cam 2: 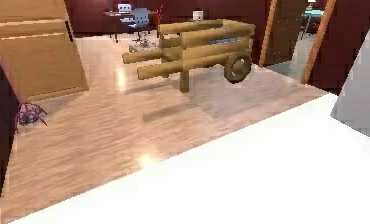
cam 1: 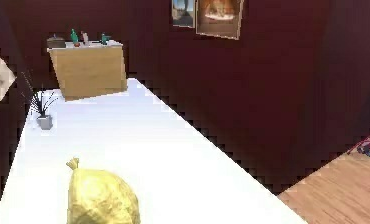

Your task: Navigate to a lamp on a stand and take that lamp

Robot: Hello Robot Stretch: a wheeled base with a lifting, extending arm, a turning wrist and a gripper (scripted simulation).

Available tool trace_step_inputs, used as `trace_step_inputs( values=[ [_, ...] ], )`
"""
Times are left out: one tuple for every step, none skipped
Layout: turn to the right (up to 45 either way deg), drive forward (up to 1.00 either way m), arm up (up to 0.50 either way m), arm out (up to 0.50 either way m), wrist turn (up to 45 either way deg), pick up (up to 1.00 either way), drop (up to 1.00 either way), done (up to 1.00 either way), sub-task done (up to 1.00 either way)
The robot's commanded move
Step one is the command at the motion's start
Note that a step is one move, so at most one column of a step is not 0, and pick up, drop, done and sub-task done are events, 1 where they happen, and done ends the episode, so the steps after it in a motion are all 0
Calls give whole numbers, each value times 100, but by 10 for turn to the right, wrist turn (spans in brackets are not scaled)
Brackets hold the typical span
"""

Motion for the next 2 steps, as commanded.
trace_step_inputs(
  values=[
    [450, 0, 0, 0, 0, 0, 0, 0, 0],
    [210, 0, 0, 0, 0, 0, 0, 0, 0]
  ],
)
